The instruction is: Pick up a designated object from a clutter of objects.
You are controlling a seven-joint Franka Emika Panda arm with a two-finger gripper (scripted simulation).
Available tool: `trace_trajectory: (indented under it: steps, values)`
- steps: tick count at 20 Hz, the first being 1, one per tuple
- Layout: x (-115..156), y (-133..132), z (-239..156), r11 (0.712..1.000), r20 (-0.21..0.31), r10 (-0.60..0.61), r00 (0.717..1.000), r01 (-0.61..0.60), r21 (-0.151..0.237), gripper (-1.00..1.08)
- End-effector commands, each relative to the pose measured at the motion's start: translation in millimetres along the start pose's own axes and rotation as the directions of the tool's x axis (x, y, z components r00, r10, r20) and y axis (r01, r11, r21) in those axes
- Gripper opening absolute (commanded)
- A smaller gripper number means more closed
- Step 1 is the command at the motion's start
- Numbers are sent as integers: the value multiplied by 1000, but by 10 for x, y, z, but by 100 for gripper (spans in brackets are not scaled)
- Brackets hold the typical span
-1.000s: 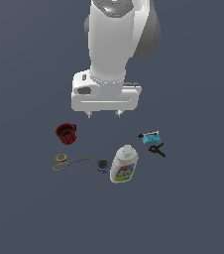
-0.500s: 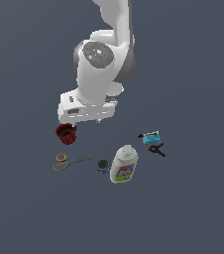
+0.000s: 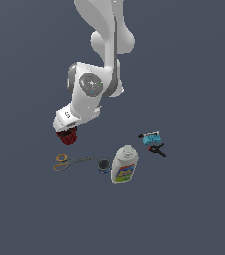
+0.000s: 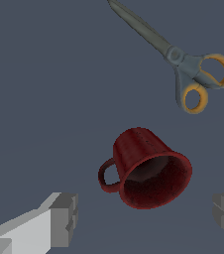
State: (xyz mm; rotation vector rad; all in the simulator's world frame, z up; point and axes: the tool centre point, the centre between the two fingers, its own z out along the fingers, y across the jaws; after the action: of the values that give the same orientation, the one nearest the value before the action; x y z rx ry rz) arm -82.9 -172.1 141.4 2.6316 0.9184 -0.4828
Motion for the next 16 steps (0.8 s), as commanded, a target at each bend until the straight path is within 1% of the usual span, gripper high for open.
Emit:
trace_trajectory:
  steps: [1,5,9,13,16]
  values:
    - [-92,-13,189,997,27,-73,997,73,-8,108]
    - [-202,-44,407,987,58,-158,986,158,-9,108]
    - [-273,-71,542,977,76,-212,974,213,-6,108]
    - [-304,-84,599,972,84,-236,968,237,-4,108]
    - [-300,-83,594,973,82,-230,970,231,-3,108]
